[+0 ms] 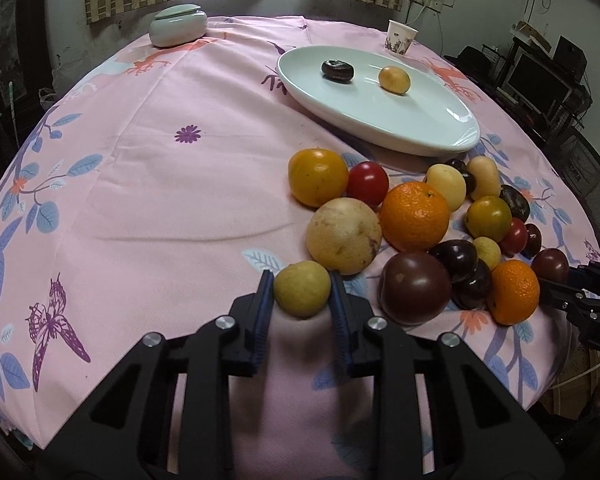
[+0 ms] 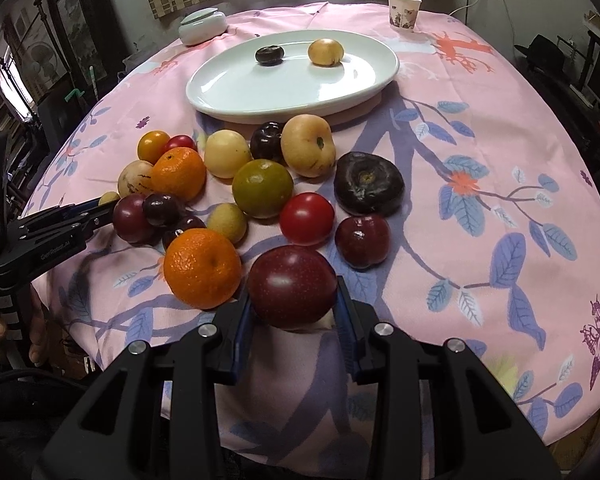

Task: Organize fruits
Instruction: 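Grasp a red plum with the right tool while the left tool grasps a small yellow fruit, then carry both fruits onto the white plate and open both tools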

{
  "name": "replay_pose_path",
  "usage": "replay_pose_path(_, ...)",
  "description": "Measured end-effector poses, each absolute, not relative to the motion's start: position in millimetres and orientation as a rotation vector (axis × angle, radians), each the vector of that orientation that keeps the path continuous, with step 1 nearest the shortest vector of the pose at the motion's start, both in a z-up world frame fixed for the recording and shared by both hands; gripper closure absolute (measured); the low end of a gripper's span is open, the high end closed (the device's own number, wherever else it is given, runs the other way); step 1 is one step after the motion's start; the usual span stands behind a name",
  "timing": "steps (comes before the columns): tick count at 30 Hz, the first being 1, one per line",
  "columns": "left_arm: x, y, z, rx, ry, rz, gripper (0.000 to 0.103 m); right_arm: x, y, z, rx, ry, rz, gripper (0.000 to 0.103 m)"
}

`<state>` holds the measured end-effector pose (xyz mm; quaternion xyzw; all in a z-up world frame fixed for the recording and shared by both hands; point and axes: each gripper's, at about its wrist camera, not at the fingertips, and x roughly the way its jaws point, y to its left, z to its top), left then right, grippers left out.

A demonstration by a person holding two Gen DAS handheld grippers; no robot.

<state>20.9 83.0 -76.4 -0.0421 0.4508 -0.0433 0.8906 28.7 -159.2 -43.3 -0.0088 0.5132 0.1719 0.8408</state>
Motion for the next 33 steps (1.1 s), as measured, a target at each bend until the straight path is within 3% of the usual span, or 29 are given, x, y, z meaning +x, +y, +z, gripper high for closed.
replay_pose_path(18,23.6,63.1,-20.0,-0.048,0.871,-0.154,0.075,43.9,-152.4,-16.0,-0.021,1.003,0.418,0.066)
replay_pose_path(27,110.3,47.2,9.9,0.012,0.911,-0.207,0.075,119.2,-141.4,31.2,-0.064,0.901,0.486,0.066)
replay_pose_path(33,189.9,40.9,12.9,0.033,0.919,-0.166,0.075,191.4,-112.0,27.5,-0.124,0.913,0.527,0.066)
